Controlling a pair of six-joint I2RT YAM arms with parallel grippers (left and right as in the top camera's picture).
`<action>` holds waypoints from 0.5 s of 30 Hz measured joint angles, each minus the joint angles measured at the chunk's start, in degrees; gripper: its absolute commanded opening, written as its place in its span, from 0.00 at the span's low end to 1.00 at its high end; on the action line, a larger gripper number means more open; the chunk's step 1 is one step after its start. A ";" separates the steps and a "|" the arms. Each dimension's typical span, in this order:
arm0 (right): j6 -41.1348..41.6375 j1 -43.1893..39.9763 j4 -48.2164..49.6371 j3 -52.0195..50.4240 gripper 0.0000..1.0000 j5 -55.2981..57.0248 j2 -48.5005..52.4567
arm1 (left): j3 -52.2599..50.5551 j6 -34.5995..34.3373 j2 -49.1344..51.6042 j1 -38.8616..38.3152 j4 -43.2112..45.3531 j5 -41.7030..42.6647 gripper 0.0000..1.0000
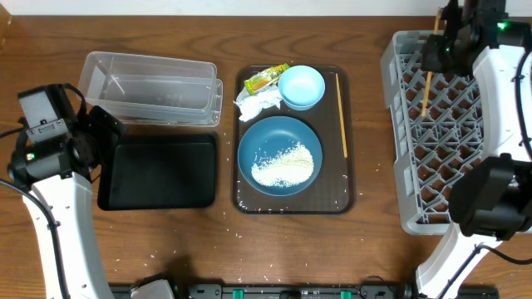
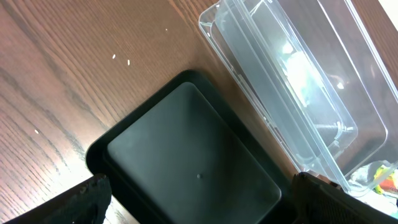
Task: Sort waste into correct bins and load items into the dishwasher rack
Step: 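Carry the chopstick to the dish rack and insert it upright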
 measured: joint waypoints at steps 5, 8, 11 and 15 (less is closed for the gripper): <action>-0.33 -0.31 -0.02 0.00 0.01 -0.11 1.36 | 0.00 0.00 0.00 0.00 0.00 0.00 0.95; -0.92 -0.26 -0.22 0.00 0.05 -0.39 2.12 | 0.00 0.00 0.00 0.00 0.00 0.00 0.96; -1.25 -0.28 -0.35 -0.02 0.19 -0.42 2.38 | 0.00 0.00 0.00 0.00 0.00 0.00 0.95; -1.31 -0.26 -1.20 -0.02 0.57 -0.50 2.60 | 0.00 0.00 0.00 0.00 0.00 0.00 0.95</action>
